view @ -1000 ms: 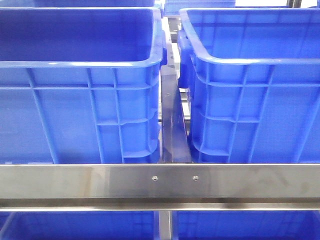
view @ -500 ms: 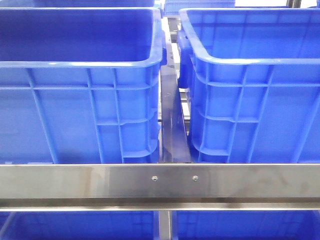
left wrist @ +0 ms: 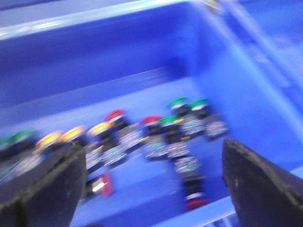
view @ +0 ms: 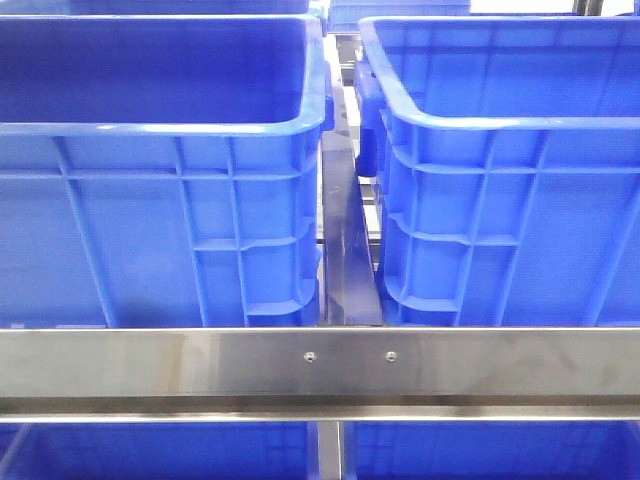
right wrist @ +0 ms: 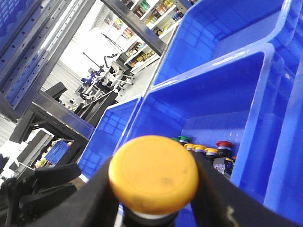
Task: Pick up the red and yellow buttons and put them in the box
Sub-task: 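Carry the yellow button with the right gripper over the other bin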
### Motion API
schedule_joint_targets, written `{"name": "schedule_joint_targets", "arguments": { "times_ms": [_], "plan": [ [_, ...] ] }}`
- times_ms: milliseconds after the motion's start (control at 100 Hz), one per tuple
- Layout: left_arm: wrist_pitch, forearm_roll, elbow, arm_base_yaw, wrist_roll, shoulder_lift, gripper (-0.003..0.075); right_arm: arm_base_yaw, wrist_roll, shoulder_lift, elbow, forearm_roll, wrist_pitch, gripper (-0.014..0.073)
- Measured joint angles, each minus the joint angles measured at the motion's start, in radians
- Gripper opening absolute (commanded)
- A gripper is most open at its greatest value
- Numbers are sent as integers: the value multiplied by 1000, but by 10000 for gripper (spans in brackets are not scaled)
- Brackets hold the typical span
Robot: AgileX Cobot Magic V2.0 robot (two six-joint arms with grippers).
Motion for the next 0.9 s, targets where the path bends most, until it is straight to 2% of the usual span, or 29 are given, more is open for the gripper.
{"name": "schedule_joint_targets", "arguments": {
  "times_ms": [210, 430, 520, 760, 900],
  "plan": [
    [2, -4, 150, 131, -6, -193, 543, 0, 0, 0, 0, -1, 0, 64],
    [6, -17, 270, 152, -10, -395, 453, 0, 0, 0, 0, -4, -19, 64],
    [6, -18, 295, 152, -10, -453, 358, 0, 0, 0, 0, -9, -42, 64],
    [11, -18, 306, 152, -10, -501, 1, 0, 0, 0, 0, -15, -133, 64],
    [13, -18, 306, 152, -10, -501, -19, 0, -28, 0, 0, -15, -252, 64]
  ]
}}
